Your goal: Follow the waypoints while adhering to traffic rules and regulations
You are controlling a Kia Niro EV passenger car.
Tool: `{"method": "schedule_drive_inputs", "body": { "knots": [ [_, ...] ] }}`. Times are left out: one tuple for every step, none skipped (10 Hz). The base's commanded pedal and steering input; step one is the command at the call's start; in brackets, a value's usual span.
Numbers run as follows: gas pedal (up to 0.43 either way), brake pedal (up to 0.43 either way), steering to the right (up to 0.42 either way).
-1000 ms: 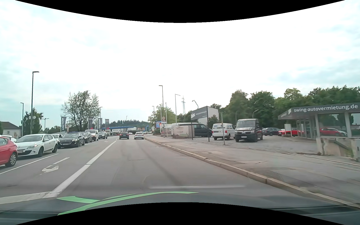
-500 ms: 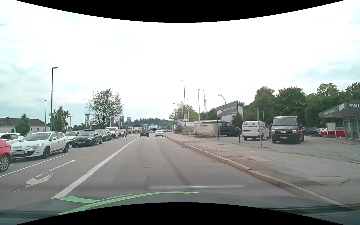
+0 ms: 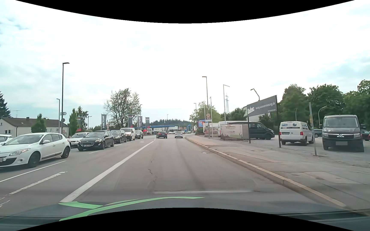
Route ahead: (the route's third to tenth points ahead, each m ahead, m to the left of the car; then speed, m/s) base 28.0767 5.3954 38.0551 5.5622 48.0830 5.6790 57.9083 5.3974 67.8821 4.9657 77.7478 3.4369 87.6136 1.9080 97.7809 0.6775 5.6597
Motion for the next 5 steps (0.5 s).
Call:
{"method": "schedule_drive_inputs", "body": {
  "knots": [
    [0.189,0.000,-0.076],
    [0.189,0.000,-0.063],
    [0.189,0.000,-0.052],
    [0.189,0.000,-0.048],
    [0.189,0.000,-0.043]
  ]
}}
